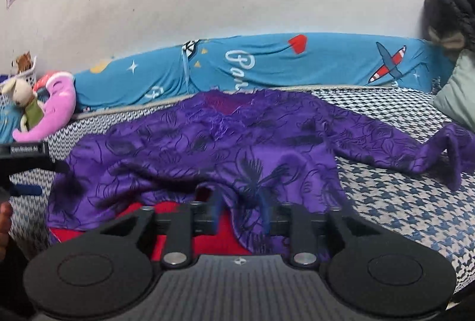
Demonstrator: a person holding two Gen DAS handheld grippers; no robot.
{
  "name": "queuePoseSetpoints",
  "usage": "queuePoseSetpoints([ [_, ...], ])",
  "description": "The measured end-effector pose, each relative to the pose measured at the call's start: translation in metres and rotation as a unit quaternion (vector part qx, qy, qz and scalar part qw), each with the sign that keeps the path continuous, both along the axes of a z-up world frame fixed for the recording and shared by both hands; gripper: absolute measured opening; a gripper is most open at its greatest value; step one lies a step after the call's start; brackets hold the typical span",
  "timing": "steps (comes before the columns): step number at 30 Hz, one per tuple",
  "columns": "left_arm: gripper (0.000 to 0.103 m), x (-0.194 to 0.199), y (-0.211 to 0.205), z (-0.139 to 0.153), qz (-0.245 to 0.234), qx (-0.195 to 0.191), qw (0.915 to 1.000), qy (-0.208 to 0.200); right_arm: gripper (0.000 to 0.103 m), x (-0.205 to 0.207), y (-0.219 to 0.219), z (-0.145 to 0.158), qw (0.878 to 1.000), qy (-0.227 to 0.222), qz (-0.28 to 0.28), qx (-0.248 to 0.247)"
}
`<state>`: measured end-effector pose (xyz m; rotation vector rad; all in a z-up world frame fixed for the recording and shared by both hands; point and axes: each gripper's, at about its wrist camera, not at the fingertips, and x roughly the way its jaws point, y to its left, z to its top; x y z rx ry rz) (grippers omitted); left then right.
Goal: Fold clothes
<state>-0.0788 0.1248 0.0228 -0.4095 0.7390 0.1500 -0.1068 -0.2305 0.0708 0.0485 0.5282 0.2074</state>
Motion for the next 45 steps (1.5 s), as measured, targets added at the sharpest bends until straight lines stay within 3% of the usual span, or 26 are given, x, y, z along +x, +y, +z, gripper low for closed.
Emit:
queuePoseSetpoints([
  [10,0.098,0.004,-0.004,-0.002,-0.017,-0.003,0.9998,0.007,0.033,0.026,0.028,-0.028,0.998,0.032,0.004,-0.053],
  [13,0.098,0.005,-0.004,-0.003,-0.018,-0.002,0.9998,0.012,0.014,0.029,0.031,-0.031,0.998,0.034,0.003,-0.056],
  [18,0.100,0.005,-0.003,-0.005,-0.016,-0.004,0.9998,0.015,0.007,0.019,0.027,-0.023,0.998,0.004,-0.012,-0.060],
  [28,0.103,0.003,0.004,-0.007,0.005,0.006,0.9997,0.024,0.006,-0.011,-0.006,0.013,0.993,-0.068,-0.094,-0.037],
  [33,0.103,0.002,0.006,-0.008,0.021,0.013,0.9992,0.032,0.007,-0.013,-0.022,0.015,0.990,-0.047,-0.133,-0.004],
  [40,0.103,0.002,0.011,-0.009,0.038,0.018,0.9983,0.042,0.008,-0.020,-0.027,0.016,0.987,-0.039,-0.157,0.003],
  [45,0.103,0.003,0.015,-0.010,0.046,0.020,0.9977,0.045,0.020,-0.019,-0.034,0.018,0.987,-0.023,-0.160,0.012],
])
